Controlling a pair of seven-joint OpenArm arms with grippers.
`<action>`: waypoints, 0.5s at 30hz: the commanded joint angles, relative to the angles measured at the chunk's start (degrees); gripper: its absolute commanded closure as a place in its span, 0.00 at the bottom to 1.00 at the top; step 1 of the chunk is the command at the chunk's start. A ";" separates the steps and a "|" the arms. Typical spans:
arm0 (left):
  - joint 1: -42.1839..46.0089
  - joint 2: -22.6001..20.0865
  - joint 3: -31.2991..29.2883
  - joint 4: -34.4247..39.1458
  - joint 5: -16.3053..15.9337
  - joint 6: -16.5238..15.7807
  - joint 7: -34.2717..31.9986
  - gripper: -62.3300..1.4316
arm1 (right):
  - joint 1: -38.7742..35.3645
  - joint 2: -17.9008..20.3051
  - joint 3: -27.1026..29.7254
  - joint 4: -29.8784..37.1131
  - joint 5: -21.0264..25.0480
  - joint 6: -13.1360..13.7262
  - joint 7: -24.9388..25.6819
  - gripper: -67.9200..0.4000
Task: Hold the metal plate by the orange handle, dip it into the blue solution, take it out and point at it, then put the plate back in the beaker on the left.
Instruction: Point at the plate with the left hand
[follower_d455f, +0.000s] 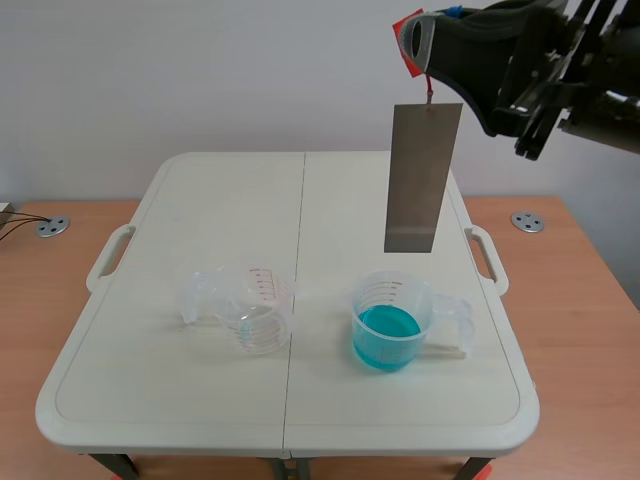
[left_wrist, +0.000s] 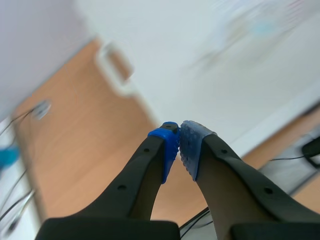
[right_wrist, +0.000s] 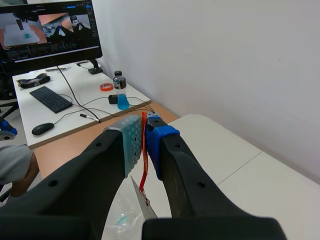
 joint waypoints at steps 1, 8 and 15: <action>-2.21 0.44 0.98 0.70 -0.42 -3.37 -1.01 0.89 | 0.15 0.20 0.33 0.85 1.03 0.68 1.25 0.98; -14.01 0.46 11.30 1.86 1.49 -11.19 0.31 0.89 | -0.22 0.17 0.31 0.85 1.05 0.68 1.25 0.98; -26.01 1.07 25.49 1.84 2.82 -12.41 3.19 0.89 | -0.22 0.17 0.31 0.85 1.03 0.68 1.25 0.98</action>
